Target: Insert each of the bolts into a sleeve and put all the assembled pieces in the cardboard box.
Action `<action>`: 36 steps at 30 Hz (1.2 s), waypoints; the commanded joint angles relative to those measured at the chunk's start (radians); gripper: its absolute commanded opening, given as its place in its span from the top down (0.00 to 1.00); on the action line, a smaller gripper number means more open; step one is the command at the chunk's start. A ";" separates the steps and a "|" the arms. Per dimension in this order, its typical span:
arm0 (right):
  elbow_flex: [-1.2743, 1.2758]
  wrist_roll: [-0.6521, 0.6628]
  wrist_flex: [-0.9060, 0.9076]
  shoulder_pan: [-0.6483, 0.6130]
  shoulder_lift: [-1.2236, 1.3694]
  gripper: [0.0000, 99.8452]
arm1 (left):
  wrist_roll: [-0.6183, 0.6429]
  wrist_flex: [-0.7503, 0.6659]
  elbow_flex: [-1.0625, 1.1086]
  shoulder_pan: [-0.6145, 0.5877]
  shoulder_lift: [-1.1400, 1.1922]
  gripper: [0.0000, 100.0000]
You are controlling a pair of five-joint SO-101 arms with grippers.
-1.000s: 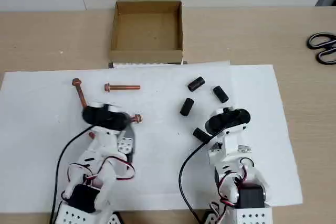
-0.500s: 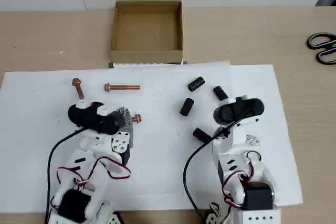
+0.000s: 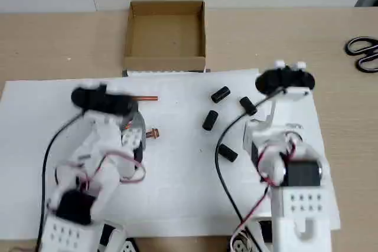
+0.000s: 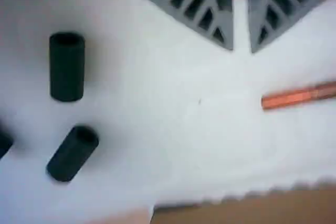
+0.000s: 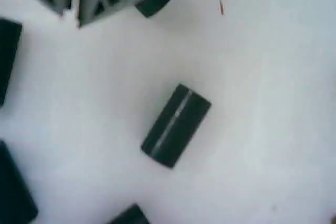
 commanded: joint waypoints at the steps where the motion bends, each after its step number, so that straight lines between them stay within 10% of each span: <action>1: -0.180 -0.012 0.099 0.002 0.148 1.00 | 0.002 0.175 -0.334 -0.014 0.315 0.99; 9: -0.540 0.199 0.361 0.027 0.452 1.00 | -0.002 0.520 -0.802 -0.015 0.767 0.99; 23: -0.740 0.549 0.387 0.171 0.883 1.00 | -0.190 0.509 -0.846 -0.316 1.025 0.99; 36: -0.855 0.669 0.423 0.068 1.010 1.00 | -0.221 0.505 -0.845 -0.330 1.030 0.99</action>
